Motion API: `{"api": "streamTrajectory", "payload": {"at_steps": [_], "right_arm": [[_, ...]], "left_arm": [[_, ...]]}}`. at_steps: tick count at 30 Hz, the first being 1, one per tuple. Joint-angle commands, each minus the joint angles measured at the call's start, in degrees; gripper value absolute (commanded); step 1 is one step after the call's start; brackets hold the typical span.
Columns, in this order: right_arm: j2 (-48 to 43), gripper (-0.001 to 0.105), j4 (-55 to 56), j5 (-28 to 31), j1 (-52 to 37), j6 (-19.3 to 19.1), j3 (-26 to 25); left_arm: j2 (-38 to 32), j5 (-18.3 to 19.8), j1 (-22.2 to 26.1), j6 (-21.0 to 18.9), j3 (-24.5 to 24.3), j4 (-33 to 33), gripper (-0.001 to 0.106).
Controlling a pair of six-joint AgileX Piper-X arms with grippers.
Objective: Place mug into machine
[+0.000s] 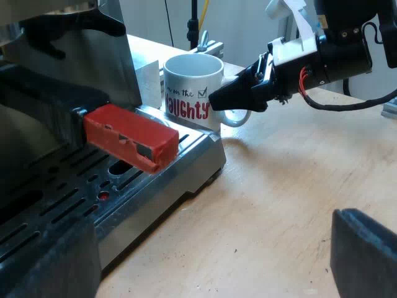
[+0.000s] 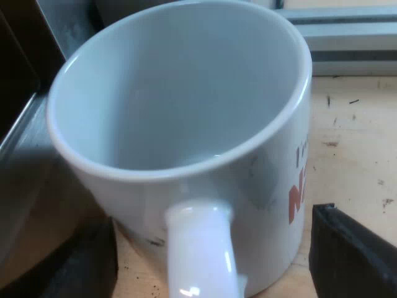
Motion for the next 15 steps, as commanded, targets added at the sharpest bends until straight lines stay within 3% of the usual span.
{"api": "streamTrajectory", "payload": {"at_steps": [1, 2, 3, 4, 5, 6, 7, 15], "right_arm": [[0.3, 0.052, -0.4, -0.6, 0.1, 0.1, -0.1], [0.3, 0.037, 0.2, -0.4, 0.1, 0.1, -0.1], [0.1, 0.008, 1.4, -0.6, 0.2, 0.1, -0.1], [-0.1, 0.000, 1.8, -0.6, 0.4, 0.0, -0.1], [-0.2, 0.000, 1.9, -0.6, 0.4, -0.1, -0.1], [-3.6, 0.000, 4.5, -0.8, 1.5, -4.0, -0.1], [-5.4, 0.000, 6.3, -0.7, 2.1, -5.4, -0.1], [-21.6, 0.000, 22.8, 0.1, 3.3, -9.5, -0.1]], "left_arm": [[0.0, 0.5, -0.3, -0.3, -0.1, -1.2, 0.077], [0.0, 0.5, -0.3, -0.3, -0.1, -1.2, 0.077], [0.0, 0.5, -0.3, -0.3, -0.1, -1.2, 0.077], [0.0, 0.5, -0.3, -0.3, -0.1, -1.2, 0.077], [0.0, 0.5, -0.3, -0.3, -0.1, -1.1, 0.077], [0.0, 0.5, -0.3, -0.3, -0.1, -1.1, 0.077], [0.0, -0.2, -0.3, -0.3, 0.1, -1.1, 0.077], [0.0, -6.9, -0.3, -0.1, 0.8, -0.7, 0.077]]}}
